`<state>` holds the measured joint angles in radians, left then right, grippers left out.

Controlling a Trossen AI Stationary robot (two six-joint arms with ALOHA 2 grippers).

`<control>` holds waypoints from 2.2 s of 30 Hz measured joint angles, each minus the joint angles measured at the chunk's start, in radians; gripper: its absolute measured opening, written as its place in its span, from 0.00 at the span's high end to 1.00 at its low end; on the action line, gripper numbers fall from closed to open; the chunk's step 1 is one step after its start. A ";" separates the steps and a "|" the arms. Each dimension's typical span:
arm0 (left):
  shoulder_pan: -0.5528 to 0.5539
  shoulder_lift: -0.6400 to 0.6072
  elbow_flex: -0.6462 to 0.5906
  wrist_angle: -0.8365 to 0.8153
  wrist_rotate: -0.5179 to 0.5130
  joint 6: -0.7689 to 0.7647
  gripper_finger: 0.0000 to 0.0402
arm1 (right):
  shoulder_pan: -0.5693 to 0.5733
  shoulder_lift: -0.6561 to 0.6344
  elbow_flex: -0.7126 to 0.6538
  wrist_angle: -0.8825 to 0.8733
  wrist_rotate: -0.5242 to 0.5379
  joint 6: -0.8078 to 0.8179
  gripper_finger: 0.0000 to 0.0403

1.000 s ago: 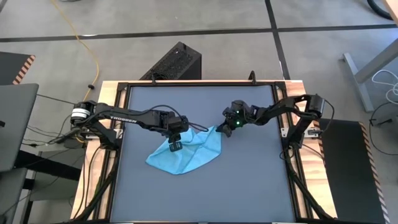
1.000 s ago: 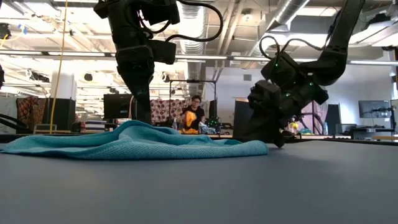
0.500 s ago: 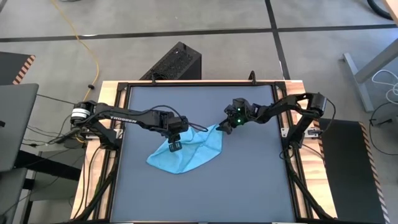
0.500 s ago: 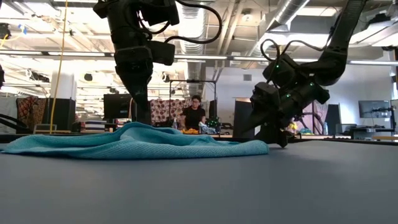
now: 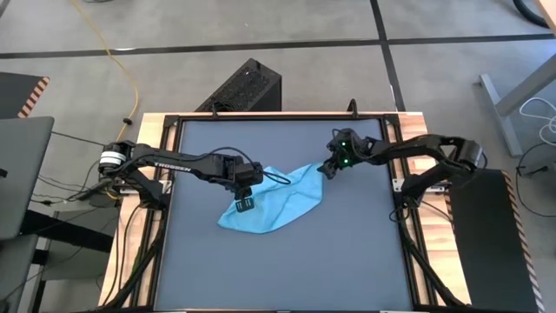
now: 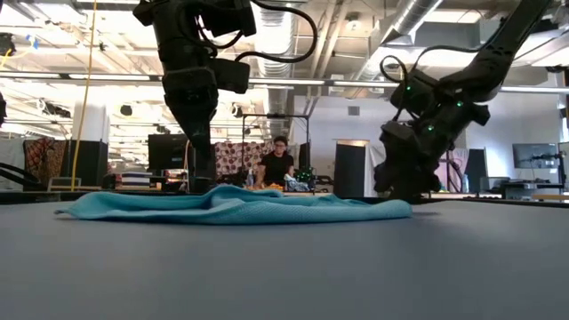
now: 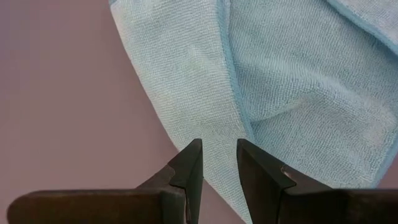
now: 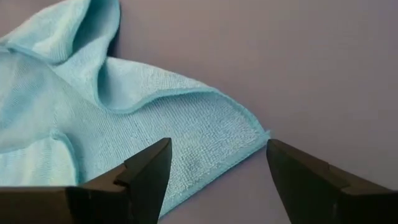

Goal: Roll towel
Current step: Fold the blue microfiber towel

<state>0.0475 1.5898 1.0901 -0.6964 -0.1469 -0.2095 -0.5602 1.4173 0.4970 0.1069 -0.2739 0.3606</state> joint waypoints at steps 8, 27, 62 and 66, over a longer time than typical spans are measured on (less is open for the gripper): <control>0.000 0.000 0.000 0.010 -0.017 0.003 0.78 | 0.000 0.009 0.002 -0.021 0.096 -0.002 0.28; 0.000 0.000 0.000 0.006 -0.017 -0.004 0.78 | 0.056 0.063 0.004 0.059 0.147 0.051 0.28; 0.081 0.000 -0.072 0.192 0.114 -0.038 0.81 | 0.089 0.063 0.003 0.065 0.175 0.084 0.95; 0.100 0.000 -0.151 0.281 0.221 -0.024 0.78 | 0.089 0.063 0.003 0.065 0.175 0.084 0.89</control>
<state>0.1474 1.5898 0.9390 -0.4153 0.0736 -0.2336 -0.4709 1.4803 0.4999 0.1719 -0.0986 0.4450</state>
